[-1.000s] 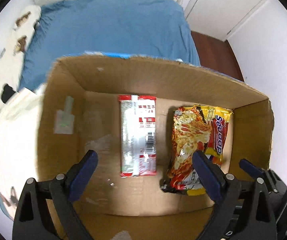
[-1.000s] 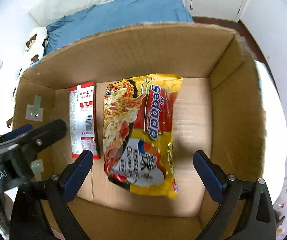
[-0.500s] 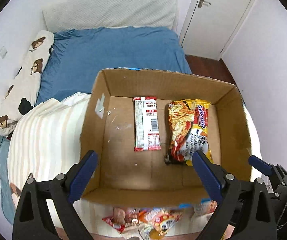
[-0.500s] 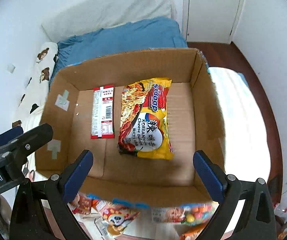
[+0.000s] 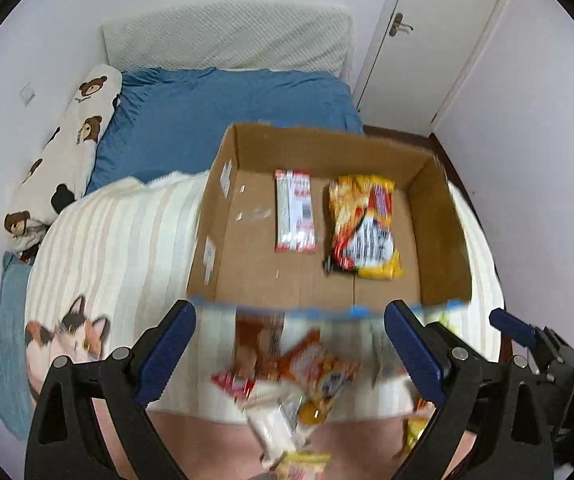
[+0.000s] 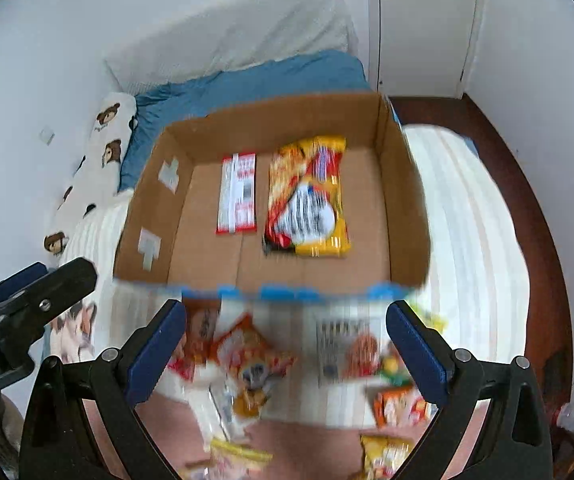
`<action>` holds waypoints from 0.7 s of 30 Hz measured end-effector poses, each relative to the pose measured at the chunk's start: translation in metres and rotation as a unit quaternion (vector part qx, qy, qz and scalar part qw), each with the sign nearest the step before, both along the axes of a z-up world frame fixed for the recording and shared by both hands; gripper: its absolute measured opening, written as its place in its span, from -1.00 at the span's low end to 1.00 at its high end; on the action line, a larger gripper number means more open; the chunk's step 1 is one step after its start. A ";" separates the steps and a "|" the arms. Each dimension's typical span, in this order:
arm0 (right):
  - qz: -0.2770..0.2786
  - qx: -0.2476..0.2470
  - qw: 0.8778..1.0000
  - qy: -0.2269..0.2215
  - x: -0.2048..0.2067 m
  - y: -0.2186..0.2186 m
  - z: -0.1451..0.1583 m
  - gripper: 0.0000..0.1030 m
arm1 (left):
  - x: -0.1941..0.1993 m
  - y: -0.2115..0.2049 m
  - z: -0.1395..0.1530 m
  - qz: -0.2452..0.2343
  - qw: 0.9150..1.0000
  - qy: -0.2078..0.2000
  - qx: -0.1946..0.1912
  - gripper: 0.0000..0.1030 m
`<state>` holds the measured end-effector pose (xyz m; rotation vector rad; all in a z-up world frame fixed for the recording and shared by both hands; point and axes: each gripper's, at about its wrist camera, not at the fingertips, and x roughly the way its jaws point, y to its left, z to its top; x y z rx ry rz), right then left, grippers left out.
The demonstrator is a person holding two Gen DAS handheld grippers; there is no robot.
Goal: Organize snacks
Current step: 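Grasp the white-yellow bread bag with left tool while right grasps yellow Guoba bag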
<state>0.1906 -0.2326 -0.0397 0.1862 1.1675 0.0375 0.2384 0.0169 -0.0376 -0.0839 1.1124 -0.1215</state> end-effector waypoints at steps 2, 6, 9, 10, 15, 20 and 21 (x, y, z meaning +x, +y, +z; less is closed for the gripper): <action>-0.002 0.007 1.000 0.016 -0.019 -0.003 -0.011 0.98 | -0.024 0.001 -0.011 -0.006 1.000 0.009 0.012 0.87; -0.006 0.017 0.998 0.060 -0.066 -0.011 -0.045 0.98 | -0.078 -0.004 -0.052 -0.033 0.997 0.049 0.050 0.88; -0.019 0.011 0.996 0.091 -0.101 -0.023 -0.069 0.98 | -0.118 -0.014 -0.094 -0.068 0.990 0.101 0.066 0.88; -0.026 0.011 0.994 0.101 -0.112 -0.029 -0.076 0.98 | -0.130 -0.020 -0.109 -0.081 0.987 0.120 0.070 0.88; -0.079 0.011 0.987 0.139 -0.146 -0.068 -0.109 0.98 | -0.167 -0.050 -0.174 -0.139 0.968 0.182 0.103 0.88; -0.110 -0.007 0.982 0.152 -0.148 -0.097 -0.136 0.98 | -0.175 -0.078 -0.221 -0.172 0.954 0.199 0.145 0.87; -0.108 -0.009 0.982 0.154 -0.146 -0.098 -0.142 0.98 | -0.176 -0.082 -0.226 -0.176 0.953 0.201 0.146 0.77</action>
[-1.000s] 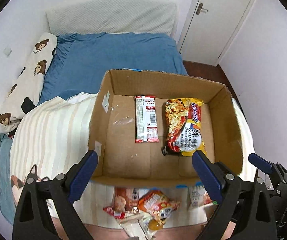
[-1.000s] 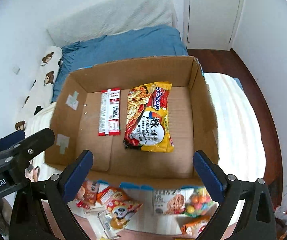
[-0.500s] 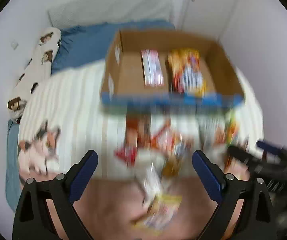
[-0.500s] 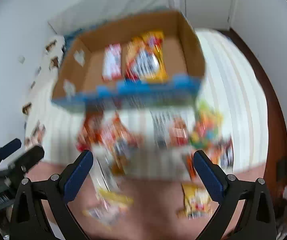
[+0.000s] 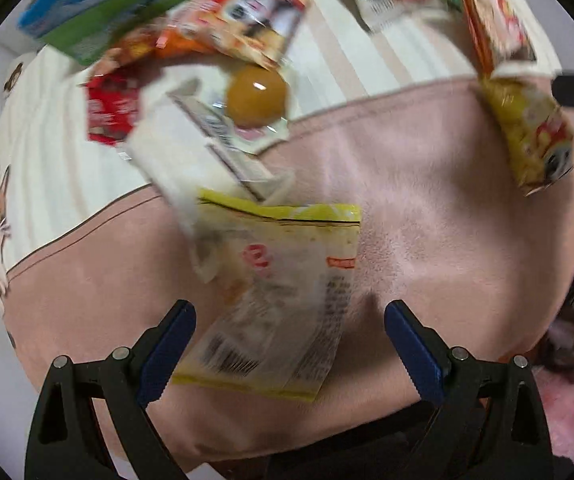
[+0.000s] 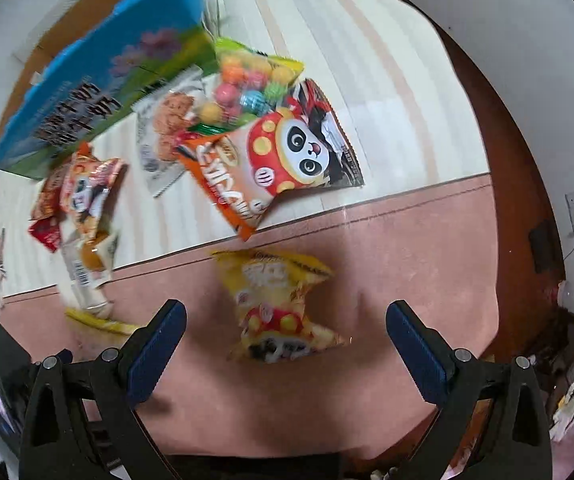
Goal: Organize snacks
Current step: 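Grasp the white-yellow bread bag with left tool while right grasps yellow Guoba bag, then carry both bags into the box and release them beside the noodles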
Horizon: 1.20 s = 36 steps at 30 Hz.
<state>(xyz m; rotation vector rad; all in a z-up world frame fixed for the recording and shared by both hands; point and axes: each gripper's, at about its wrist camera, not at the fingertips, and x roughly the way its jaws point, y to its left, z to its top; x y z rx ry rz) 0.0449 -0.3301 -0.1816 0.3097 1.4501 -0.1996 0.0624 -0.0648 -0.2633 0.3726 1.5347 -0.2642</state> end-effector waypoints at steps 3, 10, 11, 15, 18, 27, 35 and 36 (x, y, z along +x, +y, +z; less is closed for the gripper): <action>0.010 -0.007 1.000 0.020 0.007 0.001 -0.021 0.97 | 0.001 0.003 -0.009 0.022 1.000 0.001 0.003 0.26; 0.019 0.013 0.999 0.049 -0.006 0.010 -0.049 0.06 | 0.003 0.075 -0.004 0.197 0.977 0.039 -0.077 0.23; 0.024 0.018 0.998 0.052 -0.011 0.014 -0.049 0.06 | 0.001 0.085 -0.006 0.220 0.970 0.046 -0.089 0.23; 0.049 0.048 0.995 0.069 -0.029 0.035 -0.050 0.05 | -0.006 0.107 -0.019 0.259 0.956 0.073 -0.120 0.25; 0.061 0.063 0.993 0.078 -0.039 0.046 -0.053 0.07 | -0.009 0.104 -0.027 0.239 0.961 0.083 -0.116 0.29; 0.022 0.101 0.992 0.074 -0.051 0.039 -0.059 0.50 | -0.012 0.062 -0.027 0.199 0.975 0.063 -0.081 0.29; 0.013 0.093 0.994 0.050 -0.057 0.011 -0.068 -0.10 | -0.026 0.065 -0.015 0.249 0.965 0.050 -0.066 -0.03; 0.016 0.095 0.994 0.048 -0.058 0.008 -0.068 -0.14 | -0.027 0.066 -0.012 0.255 0.963 0.050 -0.065 -0.03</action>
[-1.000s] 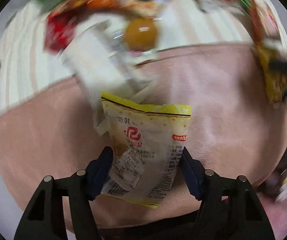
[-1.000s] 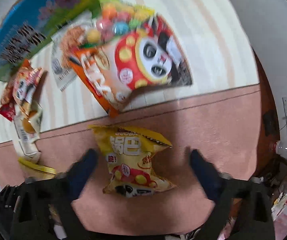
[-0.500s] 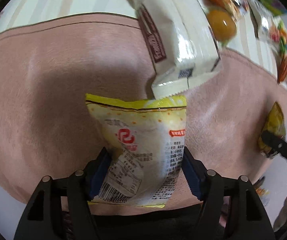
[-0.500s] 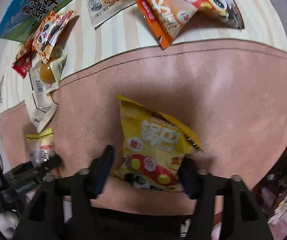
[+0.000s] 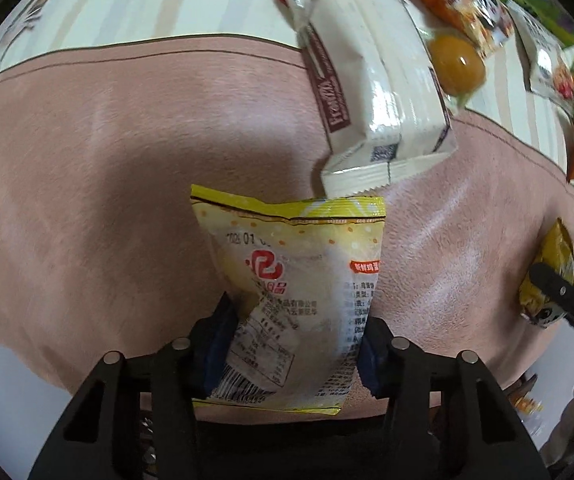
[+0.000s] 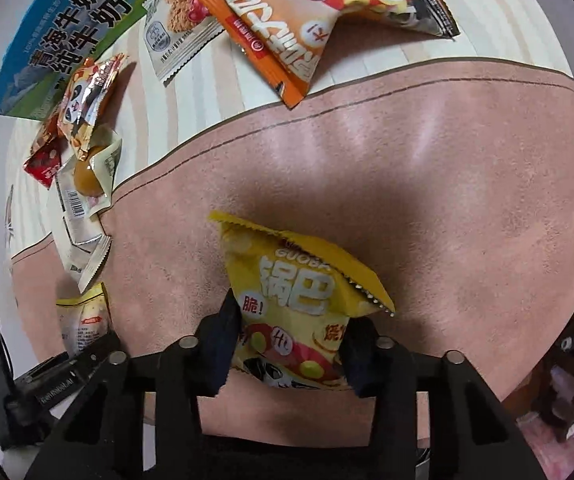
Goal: Organize snacks
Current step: 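Carry both bags into the box and release them beside the noodles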
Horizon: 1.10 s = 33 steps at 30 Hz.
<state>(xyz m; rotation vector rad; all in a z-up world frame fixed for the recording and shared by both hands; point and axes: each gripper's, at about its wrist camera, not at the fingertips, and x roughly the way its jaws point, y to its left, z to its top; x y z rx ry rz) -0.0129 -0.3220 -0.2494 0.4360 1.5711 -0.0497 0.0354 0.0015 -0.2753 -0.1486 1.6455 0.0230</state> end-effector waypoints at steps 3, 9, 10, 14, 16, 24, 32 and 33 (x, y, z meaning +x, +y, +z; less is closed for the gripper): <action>0.019 0.007 1.000 -0.010 -0.001 -0.007 0.007 -0.18 | 0.000 0.004 0.012 0.016 1.000 -0.008 -0.007 -0.04; 0.041 0.033 0.998 -0.016 -0.002 0.003 0.032 -0.22 | -0.003 0.024 0.059 0.046 0.997 -0.038 -0.049 -0.04; 0.046 0.038 0.998 -0.023 -0.001 0.005 0.040 -0.22 | -0.003 0.024 0.070 0.047 0.996 -0.047 -0.058 -0.04; 0.047 0.066 0.995 -0.052 0.010 0.012 0.081 -0.22 | 0.016 0.024 0.125 0.039 0.991 -0.086 -0.090 -0.04; 0.052 0.077 0.993 -0.076 0.024 0.018 0.110 -0.22 | 0.034 0.027 0.152 0.031 0.987 -0.112 -0.106 -0.04; 0.067 0.077 0.977 -0.189 0.116 0.040 0.206 -0.22 | 0.141 0.012 0.229 -0.021 0.976 -0.180 -0.122 -0.04; 0.079 0.058 0.972 -0.212 0.242 0.074 0.216 -0.22 | 0.266 0.011 0.220 -0.023 0.980 -0.171 -0.096 -0.04; 0.080 0.055 0.973 -0.208 0.253 0.079 0.211 -0.22 | 0.279 0.012 0.215 -0.014 0.980 -0.176 -0.096 -0.04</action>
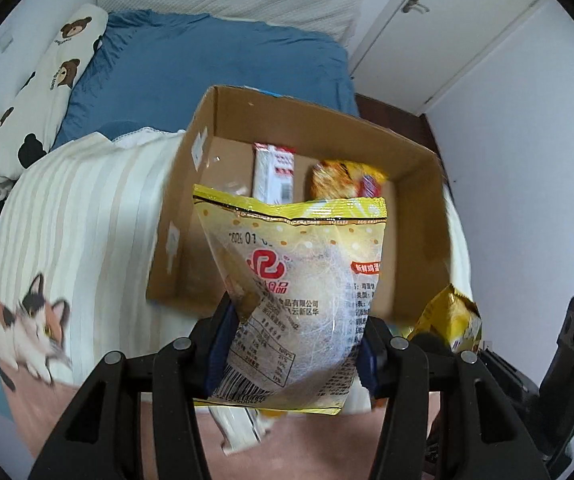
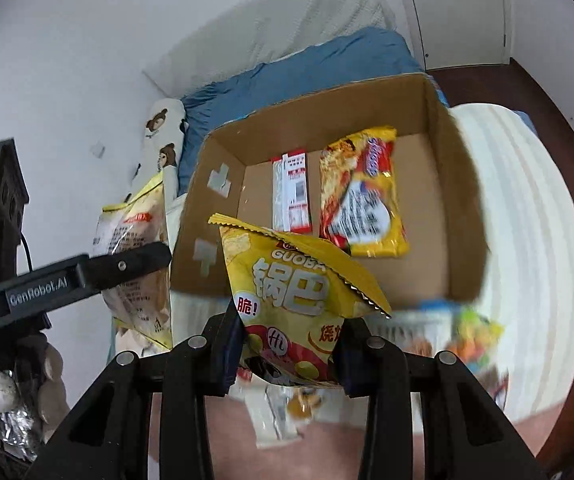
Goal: Organize snacks
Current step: 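Carry both bags into the box and release them beside the noodles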
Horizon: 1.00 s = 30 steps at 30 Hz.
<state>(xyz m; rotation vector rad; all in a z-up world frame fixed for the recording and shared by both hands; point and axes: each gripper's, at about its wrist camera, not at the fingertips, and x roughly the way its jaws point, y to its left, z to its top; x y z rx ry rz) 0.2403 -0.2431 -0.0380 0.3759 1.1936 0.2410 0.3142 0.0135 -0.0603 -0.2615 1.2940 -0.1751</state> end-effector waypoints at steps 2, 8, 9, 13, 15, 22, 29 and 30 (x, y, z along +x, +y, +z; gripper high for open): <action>0.005 -0.007 1.000 0.010 0.021 0.007 -0.012 -0.22 | 0.024 0.003 -0.013 0.004 1.000 0.018 0.003 -0.04; 0.016 -0.011 0.998 0.056 0.061 0.030 -0.060 -0.22 | 0.072 0.008 -0.067 -0.001 0.996 0.084 0.017 -0.04; 0.017 -0.012 0.998 0.063 0.067 0.033 -0.067 -0.22 | 0.077 0.009 -0.076 0.000 0.995 0.095 0.017 -0.04; 0.027 -0.020 0.996 0.086 0.079 0.045 -0.095 -0.22 | 0.091 0.012 -0.107 0.002 0.992 0.124 0.022 -0.04; 0.031 -0.025 0.995 0.095 0.084 0.050 -0.106 -0.22 | 0.093 0.013 -0.117 0.000 0.991 0.135 0.023 -0.04; 0.042 -0.015 0.988 0.149 0.093 0.060 -0.141 -0.11 | 0.095 0.011 -0.141 -0.017 0.984 0.172 0.033 -0.03; 0.033 -0.017 0.987 0.158 0.095 0.050 -0.139 0.75 | 0.088 0.009 -0.134 -0.033 0.985 0.169 0.024 0.67; 0.032 -0.022 0.987 0.157 0.095 0.049 -0.137 0.77 | 0.087 0.008 -0.131 -0.034 0.985 0.165 0.029 0.79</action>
